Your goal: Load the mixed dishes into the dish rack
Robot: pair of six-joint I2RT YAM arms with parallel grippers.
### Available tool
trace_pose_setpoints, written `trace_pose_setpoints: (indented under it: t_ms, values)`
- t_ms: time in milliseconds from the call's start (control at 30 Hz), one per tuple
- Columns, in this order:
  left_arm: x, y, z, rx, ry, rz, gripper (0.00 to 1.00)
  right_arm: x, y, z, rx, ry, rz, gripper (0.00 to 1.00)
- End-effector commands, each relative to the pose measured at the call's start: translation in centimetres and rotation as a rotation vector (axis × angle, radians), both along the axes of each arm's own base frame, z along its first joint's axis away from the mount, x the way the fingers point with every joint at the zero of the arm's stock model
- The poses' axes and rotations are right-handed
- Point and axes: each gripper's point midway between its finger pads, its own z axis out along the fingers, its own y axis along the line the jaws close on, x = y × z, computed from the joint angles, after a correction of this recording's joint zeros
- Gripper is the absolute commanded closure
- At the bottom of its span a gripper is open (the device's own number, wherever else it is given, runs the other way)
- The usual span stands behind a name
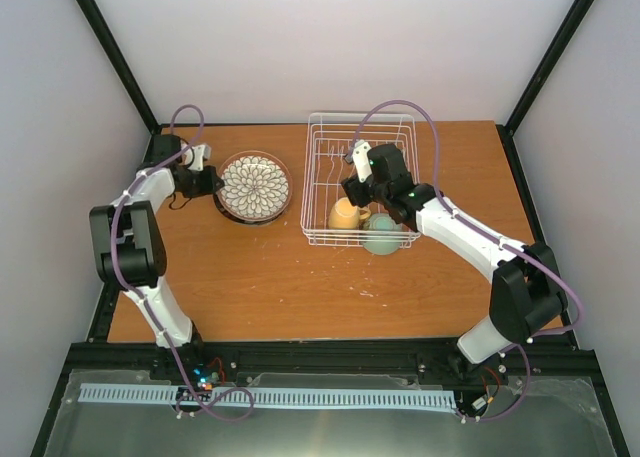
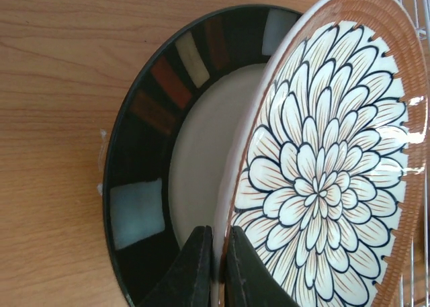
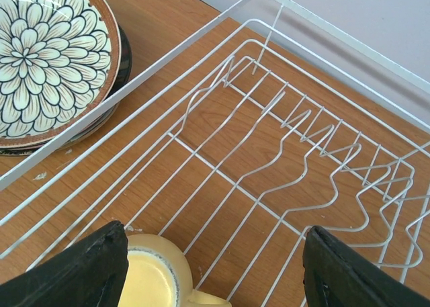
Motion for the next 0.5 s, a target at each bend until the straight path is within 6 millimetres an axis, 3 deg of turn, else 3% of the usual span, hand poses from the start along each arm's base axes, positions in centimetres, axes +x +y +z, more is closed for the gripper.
trace_pose_setpoints:
  t_ms: [0,233,467]
  values:
    - [-0.2,0.0,4.6,0.05,-0.132,-0.03,0.99,0.4,0.6,1.2,0.05,-0.027,0.017,0.29]
    - [-0.9,-1.3,10.9,0.007,-0.285,-0.066,0.99,-0.4,2.6,2.4,0.194,-0.012,0.115,0.26]
    - [-1.9,-2.5,15.3,-0.037,-0.389,-0.114,1.0,-0.9,5.5,1.9,0.348,0.088,0.252,0.2]
